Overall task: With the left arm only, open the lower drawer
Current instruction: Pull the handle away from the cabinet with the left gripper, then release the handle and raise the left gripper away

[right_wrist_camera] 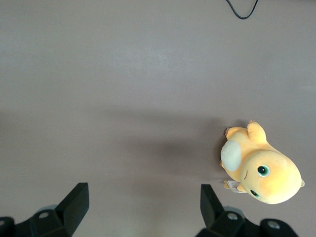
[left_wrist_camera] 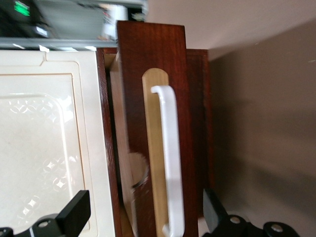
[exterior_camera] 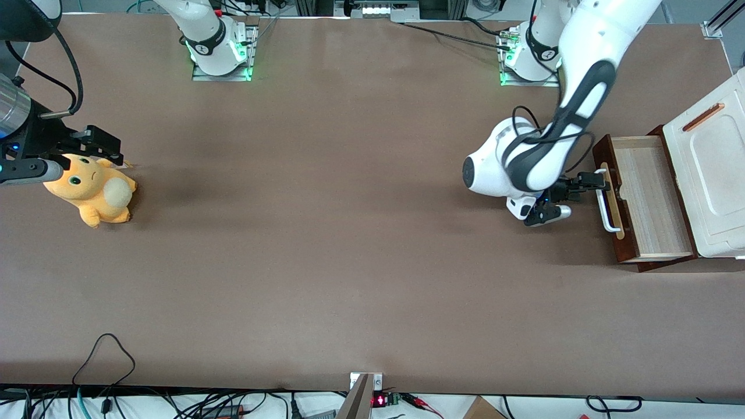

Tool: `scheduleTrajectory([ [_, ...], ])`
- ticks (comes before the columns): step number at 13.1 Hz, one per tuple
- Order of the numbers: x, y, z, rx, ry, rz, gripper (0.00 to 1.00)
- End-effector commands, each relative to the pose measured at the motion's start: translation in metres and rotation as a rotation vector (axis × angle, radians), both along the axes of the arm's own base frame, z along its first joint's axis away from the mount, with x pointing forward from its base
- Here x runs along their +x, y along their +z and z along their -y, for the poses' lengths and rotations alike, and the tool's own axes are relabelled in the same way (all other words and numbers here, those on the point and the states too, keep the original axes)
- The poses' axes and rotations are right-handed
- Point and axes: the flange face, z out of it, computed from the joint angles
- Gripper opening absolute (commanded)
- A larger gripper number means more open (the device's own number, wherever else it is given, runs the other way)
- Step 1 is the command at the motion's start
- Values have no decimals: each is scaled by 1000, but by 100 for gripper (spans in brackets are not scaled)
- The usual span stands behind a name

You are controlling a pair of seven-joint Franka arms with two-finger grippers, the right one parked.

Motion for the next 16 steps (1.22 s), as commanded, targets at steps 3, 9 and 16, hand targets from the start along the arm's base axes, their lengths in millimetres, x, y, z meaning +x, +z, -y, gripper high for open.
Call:
scheduleTrajectory([
  [3,39,167,14,-469,84,-71,100],
  [9,28,303,-67,-1031,173,-7,100],
  [16,10,315,-114,-1099,-13,-47,100],
])
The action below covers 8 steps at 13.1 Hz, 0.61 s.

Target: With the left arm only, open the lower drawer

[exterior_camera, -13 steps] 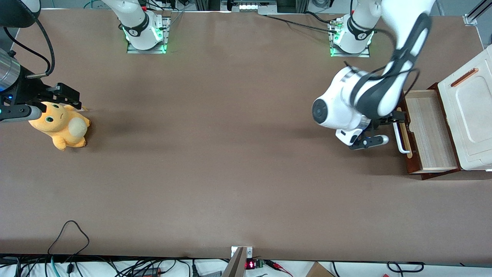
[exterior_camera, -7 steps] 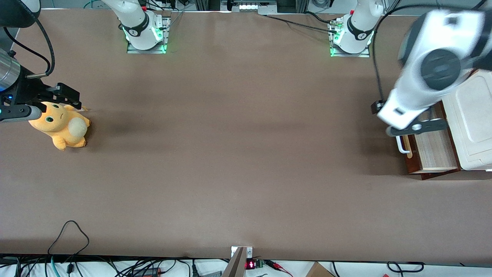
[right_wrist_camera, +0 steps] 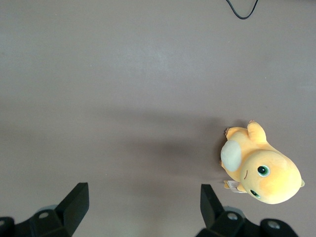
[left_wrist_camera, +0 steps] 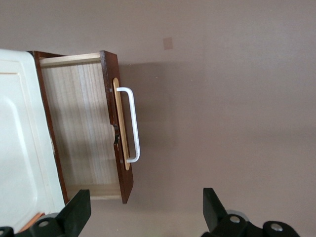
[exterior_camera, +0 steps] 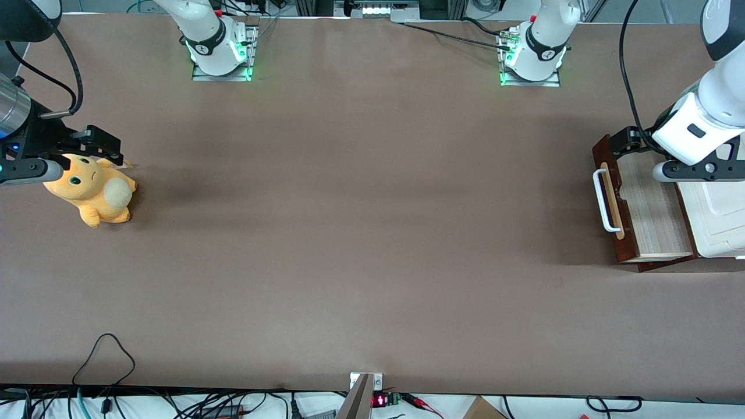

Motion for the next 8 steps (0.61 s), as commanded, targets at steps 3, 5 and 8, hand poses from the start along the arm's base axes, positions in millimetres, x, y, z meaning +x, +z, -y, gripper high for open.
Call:
scheduleTrajectory([
  [3,-14,7,-12,-41,-50,26,100],
  [5,-14,7,-12,-62,-44,24,100],
  [8,-13,12,-11,-74,-37,35,100],
])
